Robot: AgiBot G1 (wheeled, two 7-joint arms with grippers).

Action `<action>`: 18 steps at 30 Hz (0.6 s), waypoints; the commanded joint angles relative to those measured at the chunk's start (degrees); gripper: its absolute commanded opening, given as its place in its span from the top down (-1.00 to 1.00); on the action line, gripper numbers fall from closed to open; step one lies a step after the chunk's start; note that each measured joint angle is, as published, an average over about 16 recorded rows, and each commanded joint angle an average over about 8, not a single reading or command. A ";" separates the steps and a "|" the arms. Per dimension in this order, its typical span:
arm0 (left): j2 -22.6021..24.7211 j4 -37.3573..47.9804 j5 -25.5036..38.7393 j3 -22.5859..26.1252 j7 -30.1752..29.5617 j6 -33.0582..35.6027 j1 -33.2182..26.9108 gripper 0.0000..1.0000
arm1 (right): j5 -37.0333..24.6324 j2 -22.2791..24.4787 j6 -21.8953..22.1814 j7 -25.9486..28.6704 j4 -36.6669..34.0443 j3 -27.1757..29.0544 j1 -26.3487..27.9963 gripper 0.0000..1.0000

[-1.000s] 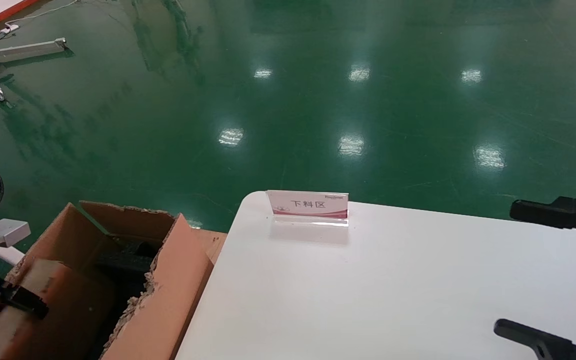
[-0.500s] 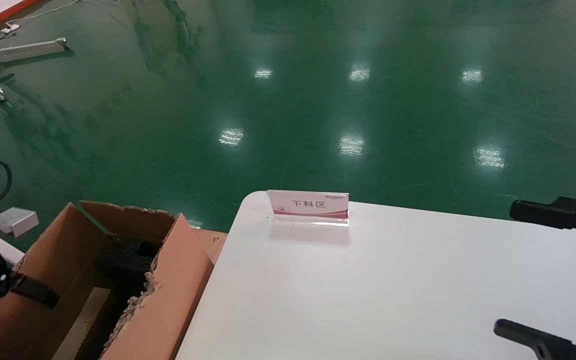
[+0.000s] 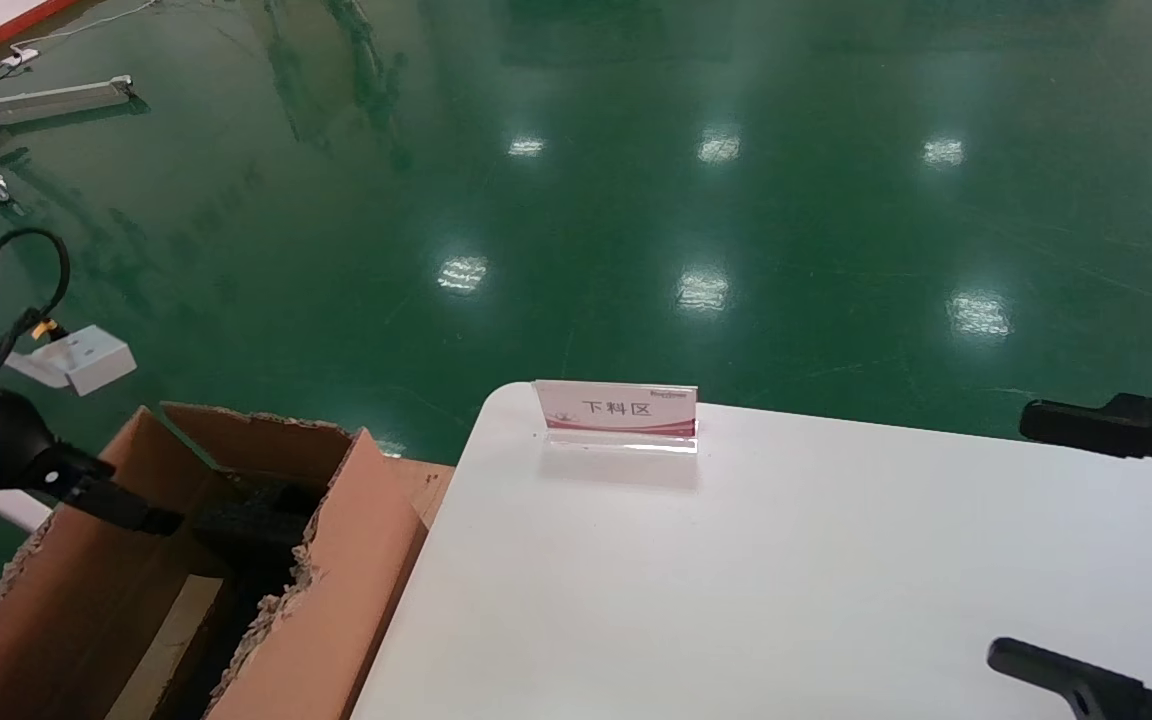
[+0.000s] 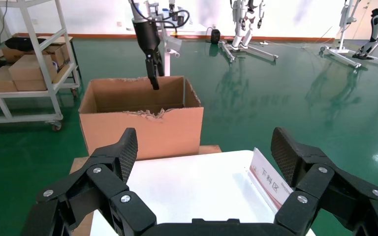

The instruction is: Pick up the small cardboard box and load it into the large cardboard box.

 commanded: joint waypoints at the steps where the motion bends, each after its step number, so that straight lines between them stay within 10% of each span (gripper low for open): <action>1: -0.86 -0.90 -0.25 -1.60 2.76 0.69 -1.05 -1.00 | 0.00 0.00 0.00 0.00 0.00 0.00 0.00 -1.00; 18: -13.13 -8.70 -10.04 -11.50 24.65 7.55 -5.70 -1.00 | 0.00 0.00 0.00 0.00 0.00 0.00 0.00 -1.00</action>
